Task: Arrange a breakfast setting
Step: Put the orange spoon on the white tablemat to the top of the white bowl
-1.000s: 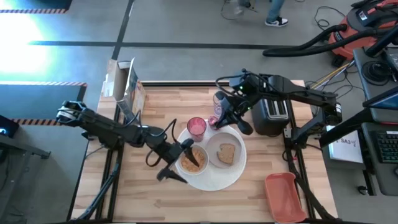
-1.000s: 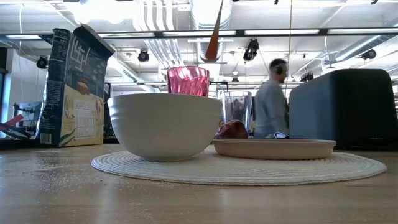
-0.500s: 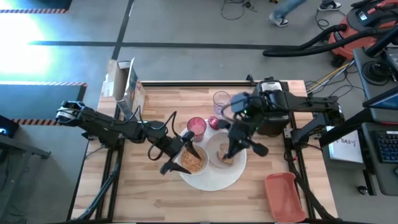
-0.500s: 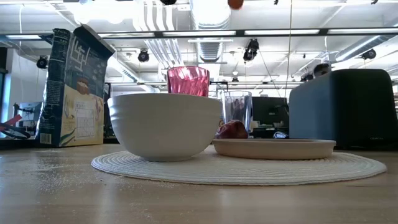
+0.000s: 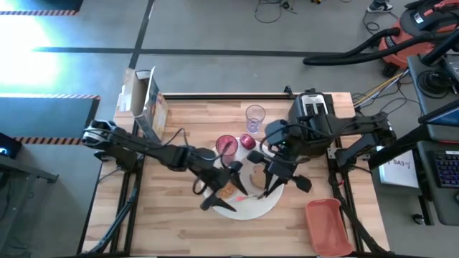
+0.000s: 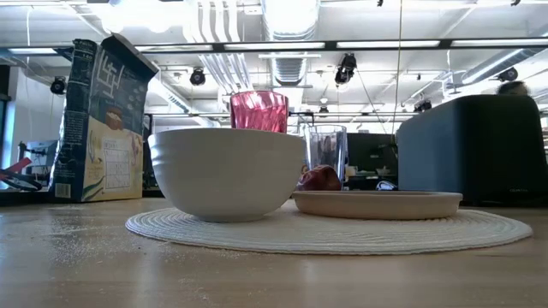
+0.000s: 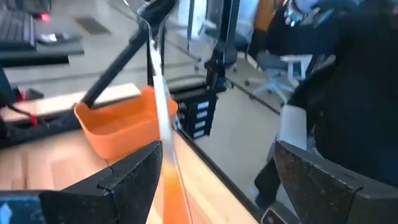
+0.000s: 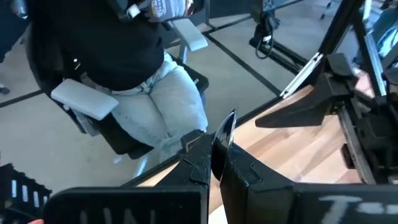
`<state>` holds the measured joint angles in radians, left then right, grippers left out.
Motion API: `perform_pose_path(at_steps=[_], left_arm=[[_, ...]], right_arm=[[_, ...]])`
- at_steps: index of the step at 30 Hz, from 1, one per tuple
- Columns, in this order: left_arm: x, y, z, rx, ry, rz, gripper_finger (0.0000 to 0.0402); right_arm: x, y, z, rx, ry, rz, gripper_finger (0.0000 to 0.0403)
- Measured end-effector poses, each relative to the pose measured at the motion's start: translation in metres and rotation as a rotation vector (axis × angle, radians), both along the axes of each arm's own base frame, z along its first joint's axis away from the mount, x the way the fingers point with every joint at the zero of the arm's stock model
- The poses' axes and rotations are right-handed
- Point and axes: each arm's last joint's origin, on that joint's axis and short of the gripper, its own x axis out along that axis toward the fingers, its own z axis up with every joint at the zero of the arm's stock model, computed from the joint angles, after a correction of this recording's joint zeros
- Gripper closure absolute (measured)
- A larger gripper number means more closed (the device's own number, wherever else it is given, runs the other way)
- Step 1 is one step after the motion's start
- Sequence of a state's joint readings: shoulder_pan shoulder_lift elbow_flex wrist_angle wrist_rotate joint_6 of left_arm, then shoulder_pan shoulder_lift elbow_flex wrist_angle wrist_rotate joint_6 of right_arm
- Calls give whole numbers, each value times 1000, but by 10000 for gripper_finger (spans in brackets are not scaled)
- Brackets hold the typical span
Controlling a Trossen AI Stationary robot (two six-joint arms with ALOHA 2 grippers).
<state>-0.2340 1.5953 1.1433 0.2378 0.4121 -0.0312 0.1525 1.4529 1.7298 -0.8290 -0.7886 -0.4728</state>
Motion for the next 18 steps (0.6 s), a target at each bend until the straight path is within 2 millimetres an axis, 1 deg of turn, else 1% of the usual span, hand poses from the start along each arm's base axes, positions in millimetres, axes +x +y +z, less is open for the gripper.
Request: perform_pose_path(at_steps=[2, 4, 8, 13, 18], left_arm=[[7, -1, 3, 21, 37, -10, 111], [14, -4, 8, 38, 33, -27, 111], [26, -9, 10, 67, 38, -82, 111], [31, -10, 9, 81, 41, -95, 117], [32, -11, 12, 75, 7, -94, 143]], right_arm=[[0, 0, -1, -1, 12, 2, 394], [2, 2, -3, -5, 3, 14, 394], [4, 4, -5, -19, -12, 34, 394], [1, 7, -7, -15, -1, 76, 394], [0, 9, -6, -14, -39, 129, 394]])
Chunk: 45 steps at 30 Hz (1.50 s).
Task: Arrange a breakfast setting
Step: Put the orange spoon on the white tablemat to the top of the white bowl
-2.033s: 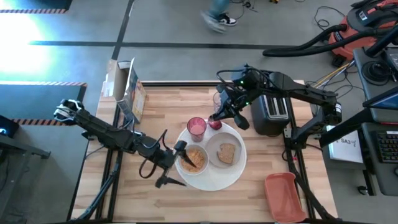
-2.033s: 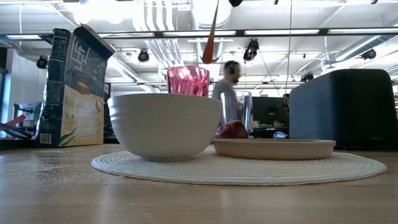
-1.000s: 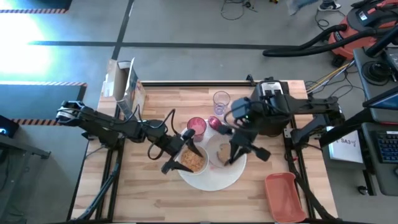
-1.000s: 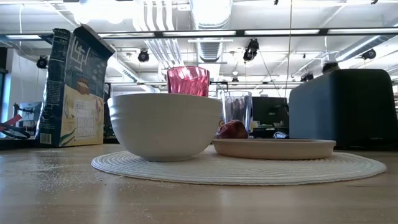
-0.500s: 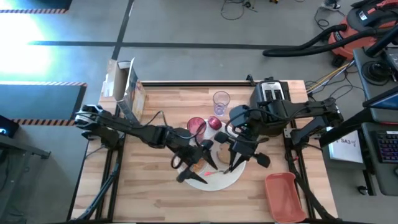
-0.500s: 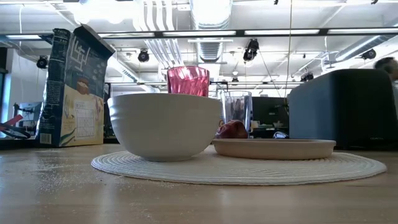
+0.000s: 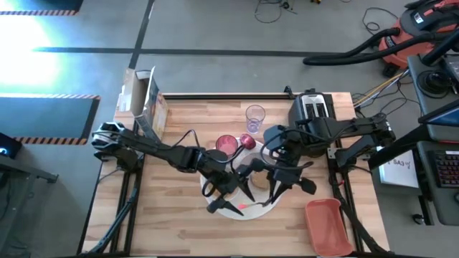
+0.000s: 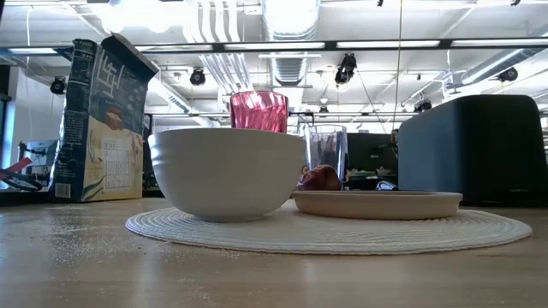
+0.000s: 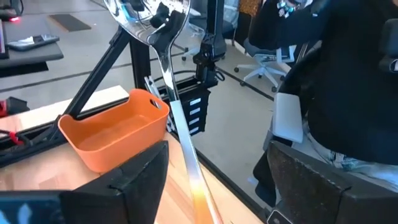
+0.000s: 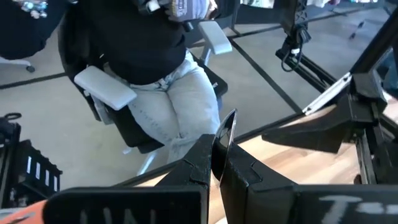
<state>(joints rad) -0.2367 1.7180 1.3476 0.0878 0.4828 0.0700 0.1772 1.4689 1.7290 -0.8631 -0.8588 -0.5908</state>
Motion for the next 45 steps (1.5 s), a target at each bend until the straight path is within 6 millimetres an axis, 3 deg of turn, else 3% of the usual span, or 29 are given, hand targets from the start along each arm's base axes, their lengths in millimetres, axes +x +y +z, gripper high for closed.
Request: perform_pose_path(at_steps=[8, 28, 45], left_arm=[[8, -2, -10, -34, 11, -28, 192], [12, 1, -8, -41, -32, -24, 246], [13, 7, -11, -58, 6, -1, 393]], right_arm=[[6, 1, -5, -25, -41, 33, 394], [8, 2, -6, -44, -94, 56, 394], [8, 2, -6, -53, -110, 61, 394]])
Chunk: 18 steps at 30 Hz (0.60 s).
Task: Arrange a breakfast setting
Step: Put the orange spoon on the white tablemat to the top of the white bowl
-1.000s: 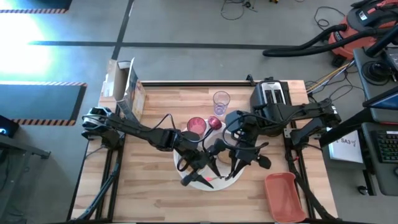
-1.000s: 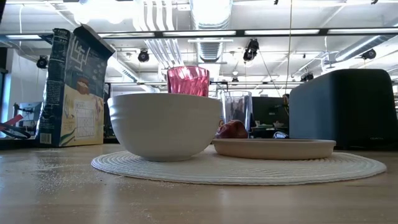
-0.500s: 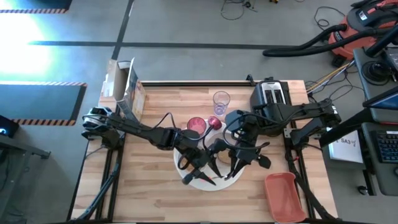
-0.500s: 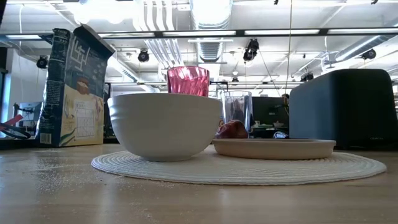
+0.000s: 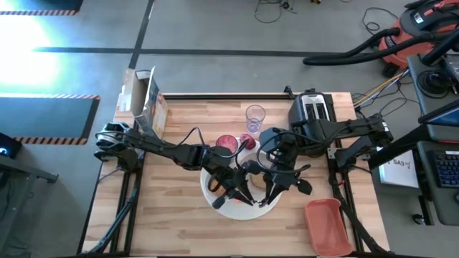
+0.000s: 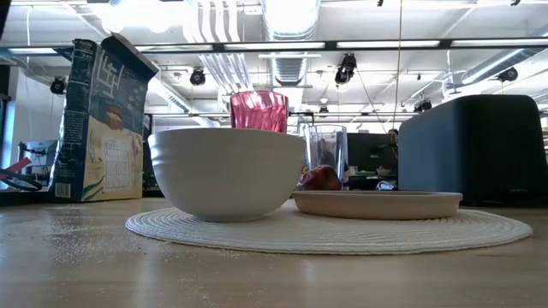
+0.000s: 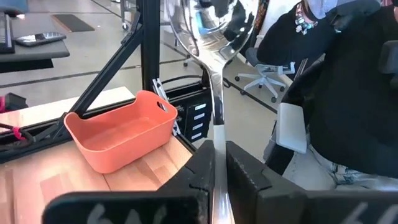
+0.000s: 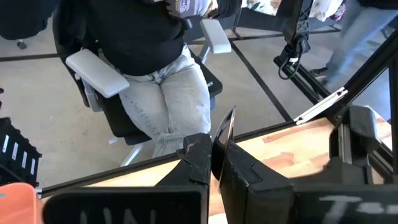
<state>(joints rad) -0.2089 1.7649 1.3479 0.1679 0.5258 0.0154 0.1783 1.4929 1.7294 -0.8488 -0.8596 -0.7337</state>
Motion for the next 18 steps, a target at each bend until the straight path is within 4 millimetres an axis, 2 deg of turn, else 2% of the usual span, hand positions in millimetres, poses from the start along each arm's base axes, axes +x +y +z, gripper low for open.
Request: perform_pose_path(at_steps=[10, 18], left_arm=[[0, -1, 0, -8, 11, -13, 398], [-1, -3, -1, -7, 16, -36, 399]], right_arm=[[2, 0, 3, 51, 59, -51, 391], [2, 0, 4, 101, 153, -100, 344]])
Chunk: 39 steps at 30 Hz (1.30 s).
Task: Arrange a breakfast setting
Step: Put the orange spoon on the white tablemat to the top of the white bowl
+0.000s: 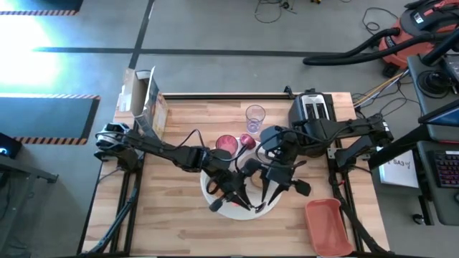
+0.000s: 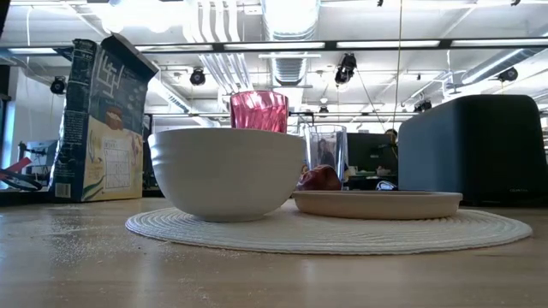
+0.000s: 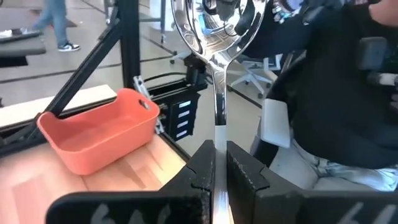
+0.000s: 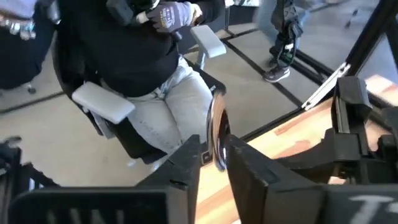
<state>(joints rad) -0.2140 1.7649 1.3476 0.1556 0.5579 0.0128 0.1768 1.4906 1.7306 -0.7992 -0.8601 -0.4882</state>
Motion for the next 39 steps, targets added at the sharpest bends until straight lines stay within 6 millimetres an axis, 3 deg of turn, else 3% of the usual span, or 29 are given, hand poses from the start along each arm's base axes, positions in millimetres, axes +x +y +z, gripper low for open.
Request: perform_pose_path(at_steps=[4, 11, 16, 22, 30, 39], left_arm=[[1, 1, 0, -20, 24, 30, 399], [-3, 8, 0, -92, 175, 190, 399], [-14, 17, -4, -81, 367, 395, 400], [-34, 25, 7, -116, 553, 613, 400], [-72, 32, 32, 4, 783, 956, 400], [-113, 21, 3, 109, 1105, 1299, 396]], right_arm=[[-5, -2, 4, 2, 28, -52, 306], [-36, -14, 33, -100, -32, -343, 253], [-63, -24, 49, -134, -49, -526, 235], [-87, -31, 59, -114, -22, -675, 232], [-92, -38, 54, -177, 48, -881, 235], [-82, -37, 34, -266, 141, -892, 234]])
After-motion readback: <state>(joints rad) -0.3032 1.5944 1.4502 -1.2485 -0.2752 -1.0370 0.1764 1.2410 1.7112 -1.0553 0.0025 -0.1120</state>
